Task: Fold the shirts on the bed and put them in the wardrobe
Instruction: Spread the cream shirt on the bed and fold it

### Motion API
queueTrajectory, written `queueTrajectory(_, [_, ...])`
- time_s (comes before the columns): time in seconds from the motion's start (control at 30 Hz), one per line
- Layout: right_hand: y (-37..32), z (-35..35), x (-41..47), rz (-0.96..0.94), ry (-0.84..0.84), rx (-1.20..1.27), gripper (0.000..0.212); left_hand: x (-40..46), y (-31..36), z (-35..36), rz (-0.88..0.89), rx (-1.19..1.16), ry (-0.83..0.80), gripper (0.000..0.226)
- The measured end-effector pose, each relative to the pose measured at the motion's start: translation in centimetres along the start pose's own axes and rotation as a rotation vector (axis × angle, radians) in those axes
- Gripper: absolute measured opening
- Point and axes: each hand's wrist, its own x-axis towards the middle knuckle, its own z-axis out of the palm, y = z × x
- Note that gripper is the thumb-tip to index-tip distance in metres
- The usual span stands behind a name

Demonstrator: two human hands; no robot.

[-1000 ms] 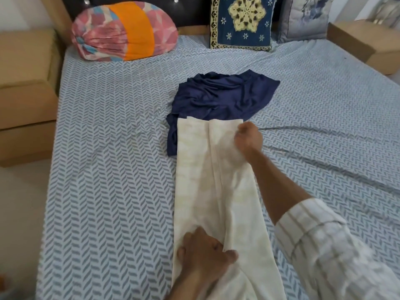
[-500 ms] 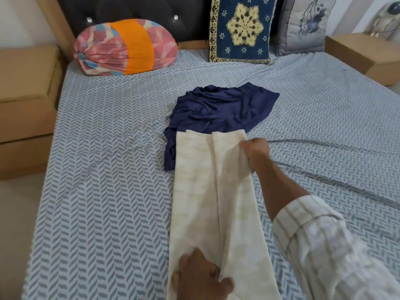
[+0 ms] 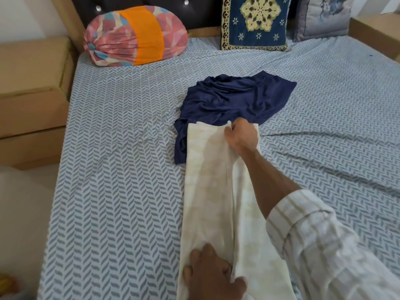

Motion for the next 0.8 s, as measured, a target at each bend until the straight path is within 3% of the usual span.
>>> queueTrajectory(0.13, [-0.6, -0.1, 0.2, 0.082, 0.075, 0.057, 0.025, 0.2, -0.1, 0.3, 0.008, 0.016, 0.005, 0.050])
queueTrajectory(0.37, [0.2, -0.2, -0.9, 0.069, -0.065, 0.210, 0.055, 0.5, -0.6, 0.5, 0.036, 0.018, -0.026, 0.046])
queueTrajectory(0.5, [1.9, -2.3, -4.3, 0.092, -0.246, 0.418, 0.068, 0.3, -0.5, -0.2, 0.059, -0.025, 0.037, 0.039])
queueTrajectory(0.67, [7.8, -7.8, -17.5, -0.065, -0.372, 0.072, 0.066, -1.5, -0.2, -1.5, 0.095, -0.016, 0.039, 0.061])
queueTrajectory(0.73, [10.5, -10.3, -24.2, -0.145, -0.369, 0.036, 0.067, -2.3, -0.4, -2.3, 0.083, -0.113, 0.023, 0.074])
queueTrajectory(0.8, [13.2, -12.5, -30.1, -0.155, -0.364, 0.037, 0.074, -3.2, -1.3, -3.1, 0.087, -0.139, -0.048, 0.073])
